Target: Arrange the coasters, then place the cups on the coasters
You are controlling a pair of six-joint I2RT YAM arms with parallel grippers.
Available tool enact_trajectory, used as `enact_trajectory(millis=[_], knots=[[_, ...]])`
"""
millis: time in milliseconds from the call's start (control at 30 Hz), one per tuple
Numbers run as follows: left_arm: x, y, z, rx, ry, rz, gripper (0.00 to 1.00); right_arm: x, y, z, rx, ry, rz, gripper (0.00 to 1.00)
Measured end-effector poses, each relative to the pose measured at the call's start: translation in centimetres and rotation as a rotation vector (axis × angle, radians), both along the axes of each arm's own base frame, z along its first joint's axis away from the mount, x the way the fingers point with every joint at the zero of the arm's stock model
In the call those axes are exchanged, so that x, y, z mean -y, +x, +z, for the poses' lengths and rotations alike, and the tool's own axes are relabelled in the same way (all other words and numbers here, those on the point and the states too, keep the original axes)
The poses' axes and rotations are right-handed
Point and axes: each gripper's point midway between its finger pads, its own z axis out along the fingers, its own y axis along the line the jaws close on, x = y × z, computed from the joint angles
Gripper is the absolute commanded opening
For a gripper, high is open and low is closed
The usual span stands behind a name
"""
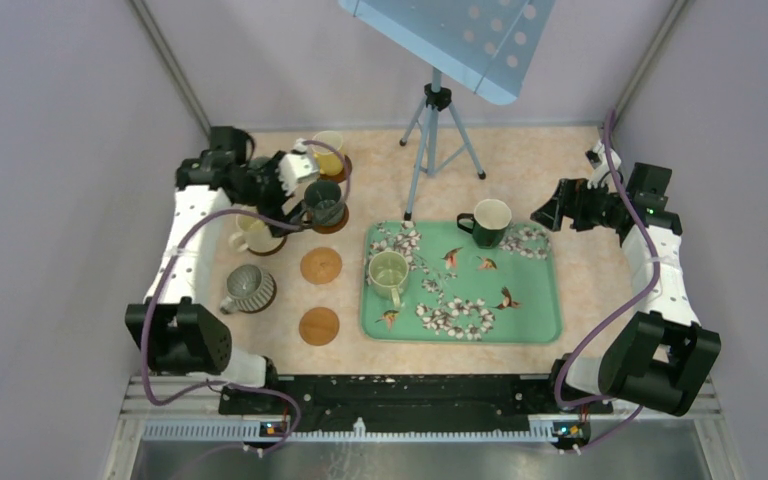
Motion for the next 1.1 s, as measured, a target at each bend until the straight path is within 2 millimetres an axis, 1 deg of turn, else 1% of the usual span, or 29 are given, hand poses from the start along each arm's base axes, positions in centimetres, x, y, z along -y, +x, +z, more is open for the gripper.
enact_trajectory(millis=[100, 133, 167, 233, 300, 367, 433, 467, 567, 667, 733, 900, 1000, 1100], knots=[[6.8, 1.7, 0.7, -0.006, -0.033, -0.114, 0.91, 0.0, 0.0, 0.0, 0.0, 0.0, 0.0, 0.96], [8.8, 2.1, 0.8, -0.007, -0.038, -0.149, 0.91, 0.0, 0.0, 0.0, 0.0, 0.0, 0.0, 0.96], [11.6, 2.4, 0.7, -0.016, -0.045, -0.199, 0.9, 0.0, 0.0, 0.0, 0.0, 0.0, 0.0, 0.96], [16.0, 2.6, 0.2, -0.038, -0.05, -0.272, 0.9, 0.0, 0.0, 0.0, 0.0, 0.0, 0.0, 0.96], [20.3, 2.9, -0.9, -0.06, -0.049, -0.336, 0.89, 0.0, 0.0, 0.0, 0.0, 0.0, 0.0, 0.96], [23.9, 2.8, -2.2, -0.086, -0.039, -0.385, 0.88, 0.0, 0.0, 0.0, 0.0, 0.0, 0.0, 0.96], [26.5, 2.8, -3.6, -0.102, -0.022, -0.415, 0.89, 0.0, 0.0, 0.0, -0.001, 0.001, -0.002, 0.96], [28.2, 2.9, -4.6, -0.105, -0.008, -0.434, 0.89, 0.0, 0.0, 0.0, -0.001, 0.0, -0.002, 0.96], [30.6, 3.3, -6.2, -0.107, 0.019, -0.459, 0.89, 0.0, 0.0, 0.0, -0.001, 0.001, -0.002, 0.96], [33.3, 4.4, -7.7, -0.079, 0.041, -0.477, 0.89, 0.0, 0.0, 0.0, -0.001, 0.001, -0.002, 0.96], [34.6, 5.0, -8.7, -0.063, 0.052, -0.487, 0.89, 0.0, 0.0, 0.0, -0.001, 0.002, -0.002, 0.96], [36.0, 5.7, -11.1, -0.022, 0.113, -0.497, 0.86, 0.0, 0.0, 0.0, -0.001, 0.002, -0.002, 0.96], [36.6, 6.1, -11.8, 0.003, 0.13, -0.501, 0.84, 0.0, 0.0, 0.0, -0.001, 0.002, -0.002, 0.96], [37.2, 6.3, -12.5, 0.026, 0.145, -0.51, 0.8, 0.0, 0.0, 0.0, -0.001, 0.002, -0.002, 0.96]])
